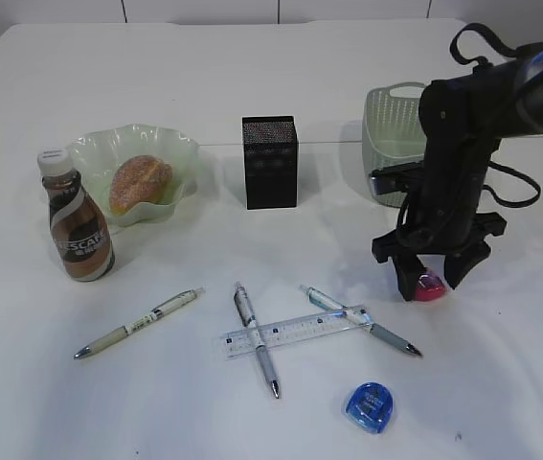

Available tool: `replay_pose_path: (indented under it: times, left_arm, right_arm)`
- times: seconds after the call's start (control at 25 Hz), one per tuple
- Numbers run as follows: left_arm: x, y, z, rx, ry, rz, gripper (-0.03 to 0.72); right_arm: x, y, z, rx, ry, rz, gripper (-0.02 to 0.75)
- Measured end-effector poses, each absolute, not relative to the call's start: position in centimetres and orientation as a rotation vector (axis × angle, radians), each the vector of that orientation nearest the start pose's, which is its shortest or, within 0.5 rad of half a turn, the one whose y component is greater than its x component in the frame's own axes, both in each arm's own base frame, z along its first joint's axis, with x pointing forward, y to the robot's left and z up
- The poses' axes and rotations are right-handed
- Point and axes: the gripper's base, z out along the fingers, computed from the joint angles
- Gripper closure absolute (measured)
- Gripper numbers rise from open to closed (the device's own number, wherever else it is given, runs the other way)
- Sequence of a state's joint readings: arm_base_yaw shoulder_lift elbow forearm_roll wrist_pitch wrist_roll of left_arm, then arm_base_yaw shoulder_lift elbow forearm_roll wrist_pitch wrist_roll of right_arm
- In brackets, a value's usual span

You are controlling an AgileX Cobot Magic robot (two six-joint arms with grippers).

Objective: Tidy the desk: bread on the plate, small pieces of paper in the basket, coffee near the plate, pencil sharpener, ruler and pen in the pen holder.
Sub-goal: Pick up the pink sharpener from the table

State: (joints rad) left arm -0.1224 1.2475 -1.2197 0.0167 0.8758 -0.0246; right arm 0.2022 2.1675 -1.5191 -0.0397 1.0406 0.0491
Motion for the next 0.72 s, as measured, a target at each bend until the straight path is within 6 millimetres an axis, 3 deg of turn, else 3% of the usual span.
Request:
replay_pose_path:
  times: [0.72]
  left_arm:
    - [25.64, -3.01, 37.35, 0.125, 2.384, -0.044, 0.214]
  right_arm:
    - [41.01, 8.11, 13.23, -0.285, 3.139, -0.053, 0.221]
